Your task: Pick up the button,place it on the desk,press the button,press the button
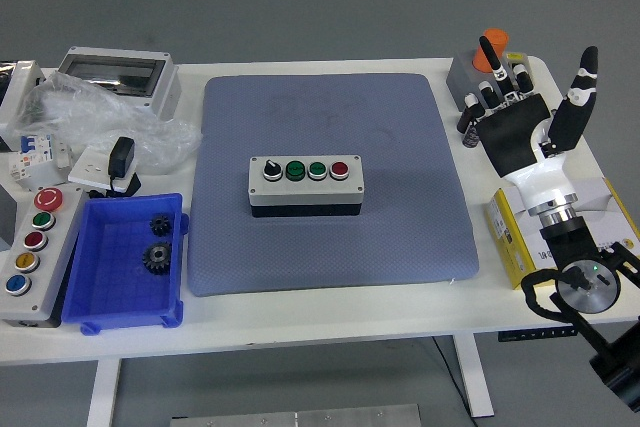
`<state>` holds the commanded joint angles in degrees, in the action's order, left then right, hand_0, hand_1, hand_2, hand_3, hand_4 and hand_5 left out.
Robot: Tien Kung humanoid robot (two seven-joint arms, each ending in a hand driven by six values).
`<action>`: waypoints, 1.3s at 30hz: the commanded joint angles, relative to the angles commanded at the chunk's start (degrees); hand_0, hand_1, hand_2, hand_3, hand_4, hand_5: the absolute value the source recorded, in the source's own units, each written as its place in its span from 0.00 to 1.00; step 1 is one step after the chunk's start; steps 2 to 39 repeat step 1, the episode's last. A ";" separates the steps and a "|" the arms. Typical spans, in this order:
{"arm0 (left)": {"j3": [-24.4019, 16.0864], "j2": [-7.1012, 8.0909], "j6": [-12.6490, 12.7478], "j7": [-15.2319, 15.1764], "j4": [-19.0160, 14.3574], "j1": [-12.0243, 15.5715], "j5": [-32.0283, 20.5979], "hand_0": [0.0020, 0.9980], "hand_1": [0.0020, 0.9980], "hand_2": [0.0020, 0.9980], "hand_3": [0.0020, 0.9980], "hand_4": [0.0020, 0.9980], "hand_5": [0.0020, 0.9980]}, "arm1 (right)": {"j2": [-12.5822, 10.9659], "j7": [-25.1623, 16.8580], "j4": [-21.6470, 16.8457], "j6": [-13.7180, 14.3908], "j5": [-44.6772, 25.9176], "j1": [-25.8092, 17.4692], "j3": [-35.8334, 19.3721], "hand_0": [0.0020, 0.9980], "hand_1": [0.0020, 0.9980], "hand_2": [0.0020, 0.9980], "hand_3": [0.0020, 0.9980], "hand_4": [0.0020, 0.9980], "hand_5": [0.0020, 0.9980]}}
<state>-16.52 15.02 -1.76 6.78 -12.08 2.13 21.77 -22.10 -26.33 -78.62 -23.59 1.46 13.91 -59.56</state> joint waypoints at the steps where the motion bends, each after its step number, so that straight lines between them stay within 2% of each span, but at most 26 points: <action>1: 0.02 -0.03 0.00 -0.01 0.00 0.00 -0.02 0.65 0.69 0.61 0.63 0.77 0.36 | 0.13 -0.13 0.00 -0.65 -0.87 0.05 0.17 0.15 0.29 0.84 0.21 0.99 0.85; 39: 0.02 -0.03 0.00 -0.01 0.00 0.00 -0.02 0.65 0.69 0.61 0.63 0.77 0.36 | 0.13 -0.13 0.00 -0.65 -0.87 0.05 0.17 0.15 0.29 0.84 0.21 0.99 0.85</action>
